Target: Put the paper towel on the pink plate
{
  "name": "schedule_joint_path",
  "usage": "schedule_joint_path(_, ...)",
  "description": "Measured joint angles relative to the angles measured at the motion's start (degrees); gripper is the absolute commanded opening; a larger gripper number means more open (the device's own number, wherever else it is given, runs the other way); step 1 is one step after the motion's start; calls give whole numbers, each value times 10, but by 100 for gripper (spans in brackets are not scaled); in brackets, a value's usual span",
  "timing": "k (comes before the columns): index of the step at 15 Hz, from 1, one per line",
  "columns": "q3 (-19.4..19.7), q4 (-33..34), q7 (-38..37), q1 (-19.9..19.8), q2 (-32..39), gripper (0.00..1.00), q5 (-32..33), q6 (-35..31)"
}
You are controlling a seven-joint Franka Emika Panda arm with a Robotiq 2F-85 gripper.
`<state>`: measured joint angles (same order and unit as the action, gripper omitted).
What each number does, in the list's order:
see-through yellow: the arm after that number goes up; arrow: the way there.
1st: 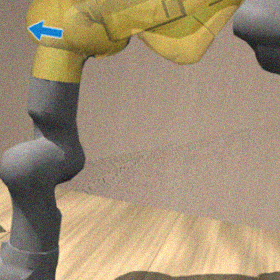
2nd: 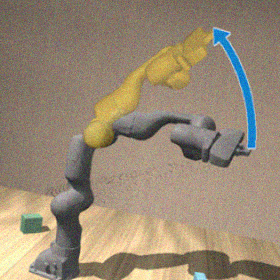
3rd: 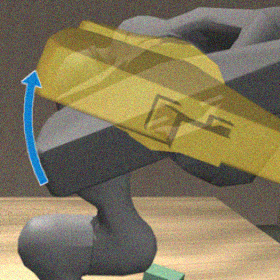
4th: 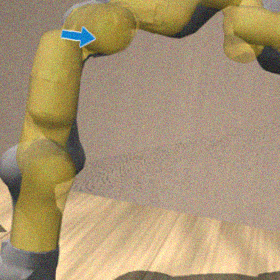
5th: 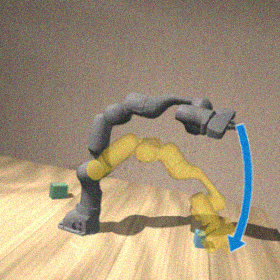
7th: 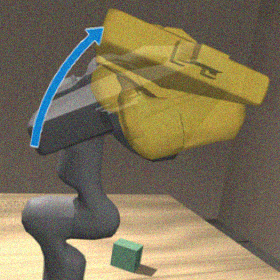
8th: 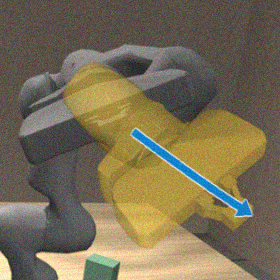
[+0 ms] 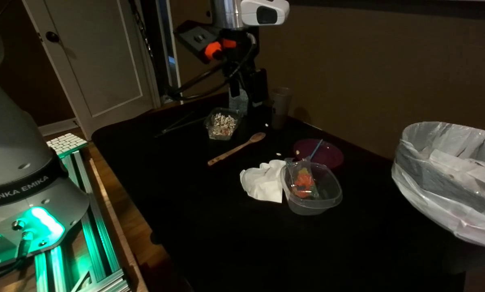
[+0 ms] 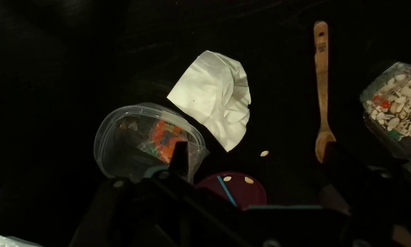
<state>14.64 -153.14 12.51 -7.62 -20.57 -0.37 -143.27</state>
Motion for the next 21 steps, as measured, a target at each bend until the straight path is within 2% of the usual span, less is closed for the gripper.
schedule_joint_path(2, 4, 3, 16, 12, 32, 100, -28, -36)
schedule_joint_path(6, 6, 23, 74, 44, 143, 100, -105, -111)
schedule_joint_path(8, 0, 42, 113, 51, 196, 100, -151, -112)
schedule_joint_path(11, -24, 75, 162, 37, 262, 100, -207, -82)
schedule_joint_path(16, -44, 107, 180, 17, 292, 100, -219, -52)
schedule_joint_path(21, -64, 125, 154, -8, 318, 100, -211, -53)
